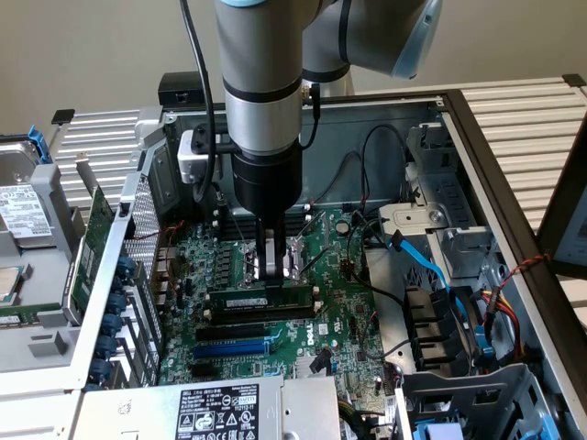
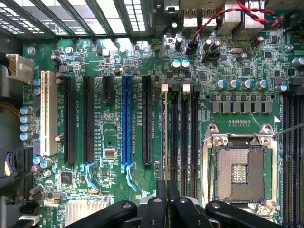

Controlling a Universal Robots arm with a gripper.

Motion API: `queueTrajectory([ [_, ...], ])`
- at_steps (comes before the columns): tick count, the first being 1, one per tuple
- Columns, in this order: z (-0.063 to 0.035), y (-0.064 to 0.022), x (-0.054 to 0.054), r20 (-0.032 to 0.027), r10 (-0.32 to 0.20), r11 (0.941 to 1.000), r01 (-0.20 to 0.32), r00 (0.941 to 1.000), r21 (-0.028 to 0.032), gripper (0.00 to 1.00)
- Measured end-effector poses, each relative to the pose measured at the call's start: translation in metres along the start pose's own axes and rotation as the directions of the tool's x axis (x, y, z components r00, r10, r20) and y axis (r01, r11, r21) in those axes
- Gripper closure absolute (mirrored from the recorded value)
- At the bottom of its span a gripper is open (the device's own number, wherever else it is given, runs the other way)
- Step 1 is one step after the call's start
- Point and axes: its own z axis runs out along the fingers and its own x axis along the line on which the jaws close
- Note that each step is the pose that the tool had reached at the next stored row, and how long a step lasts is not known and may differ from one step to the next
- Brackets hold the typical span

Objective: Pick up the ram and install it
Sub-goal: 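Insert the ram into the slot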

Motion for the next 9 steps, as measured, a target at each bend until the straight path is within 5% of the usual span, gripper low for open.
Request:
queueTrajectory([
  [9, 0.0, -0.0003, 0.0004, 0.0, 0.004, 1.0, -0.004, 1.0, -0.0001, 0.88],
])
